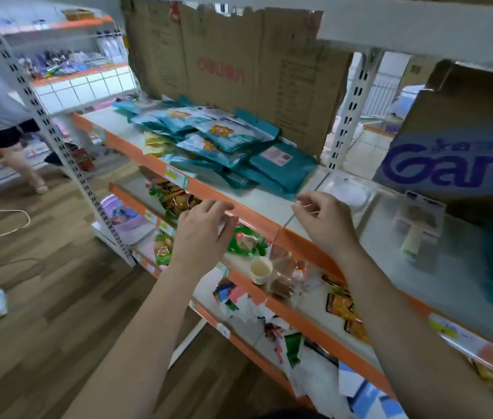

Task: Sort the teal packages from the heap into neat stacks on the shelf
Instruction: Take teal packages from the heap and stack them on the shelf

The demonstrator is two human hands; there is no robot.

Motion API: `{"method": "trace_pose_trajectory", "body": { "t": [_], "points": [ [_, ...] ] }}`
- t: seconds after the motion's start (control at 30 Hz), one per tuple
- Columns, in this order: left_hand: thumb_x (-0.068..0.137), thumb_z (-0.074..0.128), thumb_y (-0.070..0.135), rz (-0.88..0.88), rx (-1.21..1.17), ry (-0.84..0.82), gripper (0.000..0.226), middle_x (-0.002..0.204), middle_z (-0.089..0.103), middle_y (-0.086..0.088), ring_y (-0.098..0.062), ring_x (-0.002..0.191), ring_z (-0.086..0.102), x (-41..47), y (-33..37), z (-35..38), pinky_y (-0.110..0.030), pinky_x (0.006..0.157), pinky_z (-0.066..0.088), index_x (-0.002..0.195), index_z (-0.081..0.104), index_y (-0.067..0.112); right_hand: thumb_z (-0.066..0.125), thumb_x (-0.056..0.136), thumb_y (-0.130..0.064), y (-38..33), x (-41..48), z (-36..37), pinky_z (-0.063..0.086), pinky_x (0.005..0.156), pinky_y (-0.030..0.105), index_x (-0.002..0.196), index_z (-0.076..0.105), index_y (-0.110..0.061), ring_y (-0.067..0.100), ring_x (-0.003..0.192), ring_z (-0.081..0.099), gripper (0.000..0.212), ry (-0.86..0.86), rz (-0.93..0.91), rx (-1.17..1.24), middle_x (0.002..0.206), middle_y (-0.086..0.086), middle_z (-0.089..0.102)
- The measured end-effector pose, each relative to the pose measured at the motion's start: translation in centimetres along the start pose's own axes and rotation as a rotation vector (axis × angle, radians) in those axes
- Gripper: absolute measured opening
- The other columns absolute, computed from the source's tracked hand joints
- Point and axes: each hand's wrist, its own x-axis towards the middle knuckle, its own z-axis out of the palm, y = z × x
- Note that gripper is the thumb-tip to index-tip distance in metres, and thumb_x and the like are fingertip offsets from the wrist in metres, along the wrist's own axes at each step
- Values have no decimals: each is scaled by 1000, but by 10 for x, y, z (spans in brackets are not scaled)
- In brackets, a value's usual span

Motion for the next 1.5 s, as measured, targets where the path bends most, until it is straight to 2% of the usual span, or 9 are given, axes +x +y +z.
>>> {"method": "trace_pose_trajectory", "body": {
  "t": [0.27,0.4,0.5,0.6,0.7,0.87,1.03,1.33,1.5],
  "points": [
    [94,35,47,-50,-27,-25,46,106,64,1,-21,91,61,39,-67,6,-41,81,47,113,65,18,61,94,-29,-15,60,57,35,64,0,113,68,-12,7,86,58,27,-6,51,48,94,-4,65],
    [94,36,48,-22,7,-5,45,108,64,0,-24,93,61,78,-103,8,-40,80,44,113,65,18,60,94,-32,-20,113,87,38,64,8,110,69,-13,10,86,60,27,11,94,94,91,-5,65],
    [94,37,47,-4,12,9,45,110,65,-2,-26,96,62,111,-131,5,-40,79,44,113,65,16,60,94,-33,-26,158,107,37,60,3,105,70,-13,10,83,60,25,19,152,115,89,-3,66],
    [94,38,46,-4,29,22,45,110,65,-3,-27,97,62,142,-155,3,-39,78,43,113,65,16,59,93,-36,-30,201,126,47,71,25,101,71,-13,17,85,65,27,20,188,102,90,0,70],
    [94,38,46,-13,10,28,43,110,65,0,-23,97,61,168,-173,6,-34,78,39,113,65,18,55,95,-41,-33,235,139,39,70,28,105,68,-15,20,92,62,30,-12,277,5,95,1,70],
    [95,42,43,-2,-26,15,40,107,65,0,-21,94,62,192,-194,15,-37,79,45,112,66,16,57,90,-54,-31,274,160,45,79,34,115,61,-10,28,104,59,51,-28,399,-101,111,9,64],
    [96,42,44,-1,-91,-8,40,111,65,-1,-20,96,62,216,-205,19,-41,83,49,114,65,17,71,72,-64,-26,292,176,40,74,33,120,51,-13,29,108,56,73,-60,566,-125,120,9,59],
    [97,53,33,100,-163,-51,28,109,63,-1,-18,91,61,258,-228,32,-39,81,50,116,64,17,90,62,-31,-12,296,178,47,92,40,124,46,-18,24,108,55,78,79,766,140,122,2,55],
    [97,50,37,122,-193,-97,31,110,63,-1,-19,97,59,274,-235,40,-44,82,51,118,63,17,88,57,-3,1,285,167,55,88,46,113,48,-19,26,100,63,70,225,862,471,116,7,60]
  ]
}}
